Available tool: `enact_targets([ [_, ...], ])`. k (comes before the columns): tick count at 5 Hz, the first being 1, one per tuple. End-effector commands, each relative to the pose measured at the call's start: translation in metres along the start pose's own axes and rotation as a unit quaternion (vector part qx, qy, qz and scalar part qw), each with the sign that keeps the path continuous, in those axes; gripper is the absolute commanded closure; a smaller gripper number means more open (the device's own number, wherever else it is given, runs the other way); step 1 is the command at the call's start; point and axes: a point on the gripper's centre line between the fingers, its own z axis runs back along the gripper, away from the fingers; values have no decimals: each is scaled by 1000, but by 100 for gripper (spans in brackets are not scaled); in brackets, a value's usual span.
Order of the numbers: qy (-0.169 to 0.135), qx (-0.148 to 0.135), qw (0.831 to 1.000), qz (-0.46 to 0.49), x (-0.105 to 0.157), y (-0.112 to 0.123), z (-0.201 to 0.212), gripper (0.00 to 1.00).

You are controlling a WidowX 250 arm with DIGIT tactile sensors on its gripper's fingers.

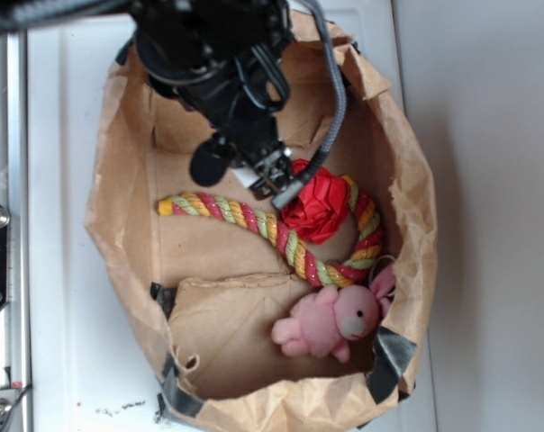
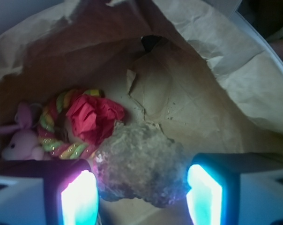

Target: Grab the rock.

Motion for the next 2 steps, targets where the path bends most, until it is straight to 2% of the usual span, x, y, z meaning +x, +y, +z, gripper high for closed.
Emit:
enact_targets([
  [1,-37,2,998,-47,2,-15,49,100],
  [2,-53,7,997,-62,-7,-29,52,100],
])
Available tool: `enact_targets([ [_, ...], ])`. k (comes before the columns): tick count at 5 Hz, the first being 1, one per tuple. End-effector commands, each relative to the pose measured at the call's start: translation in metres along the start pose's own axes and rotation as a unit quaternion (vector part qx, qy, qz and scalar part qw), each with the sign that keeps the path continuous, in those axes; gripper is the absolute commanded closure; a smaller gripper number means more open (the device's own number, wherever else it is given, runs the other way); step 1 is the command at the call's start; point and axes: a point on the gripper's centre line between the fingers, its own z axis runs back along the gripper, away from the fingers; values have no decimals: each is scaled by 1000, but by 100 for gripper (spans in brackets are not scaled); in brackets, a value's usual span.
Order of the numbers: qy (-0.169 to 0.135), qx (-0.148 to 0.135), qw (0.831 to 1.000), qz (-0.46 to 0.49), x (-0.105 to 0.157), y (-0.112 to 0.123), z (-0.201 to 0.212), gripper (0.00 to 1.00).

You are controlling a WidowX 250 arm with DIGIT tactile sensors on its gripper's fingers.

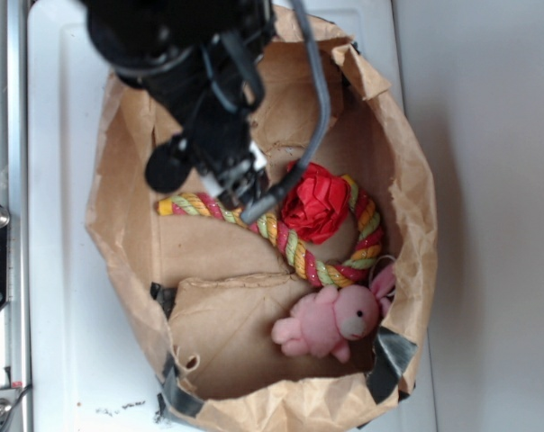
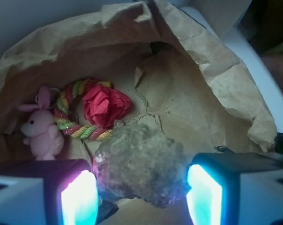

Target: Grab the rock.

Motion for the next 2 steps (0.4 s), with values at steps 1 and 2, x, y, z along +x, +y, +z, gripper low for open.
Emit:
enact_targets([
  [1,-49,2,999,-23,1,-24,19,100],
  [2,-49,1,999,-11,7,-28,17,100],
])
